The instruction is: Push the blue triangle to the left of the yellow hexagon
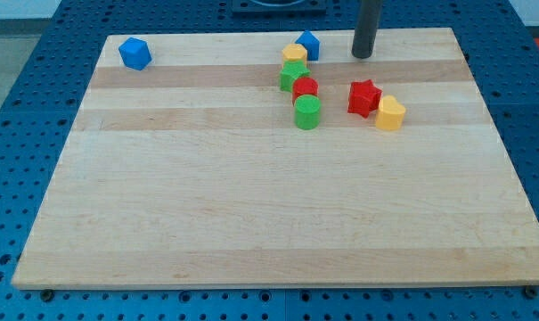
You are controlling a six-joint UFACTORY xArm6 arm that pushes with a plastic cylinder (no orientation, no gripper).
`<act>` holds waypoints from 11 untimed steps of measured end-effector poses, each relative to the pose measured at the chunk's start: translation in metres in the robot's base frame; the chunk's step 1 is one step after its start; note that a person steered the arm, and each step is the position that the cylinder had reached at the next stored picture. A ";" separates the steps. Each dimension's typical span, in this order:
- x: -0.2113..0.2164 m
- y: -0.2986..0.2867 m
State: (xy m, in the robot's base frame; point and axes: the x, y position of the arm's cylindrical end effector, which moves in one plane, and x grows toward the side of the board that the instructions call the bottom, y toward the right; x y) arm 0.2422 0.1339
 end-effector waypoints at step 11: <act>0.032 -0.203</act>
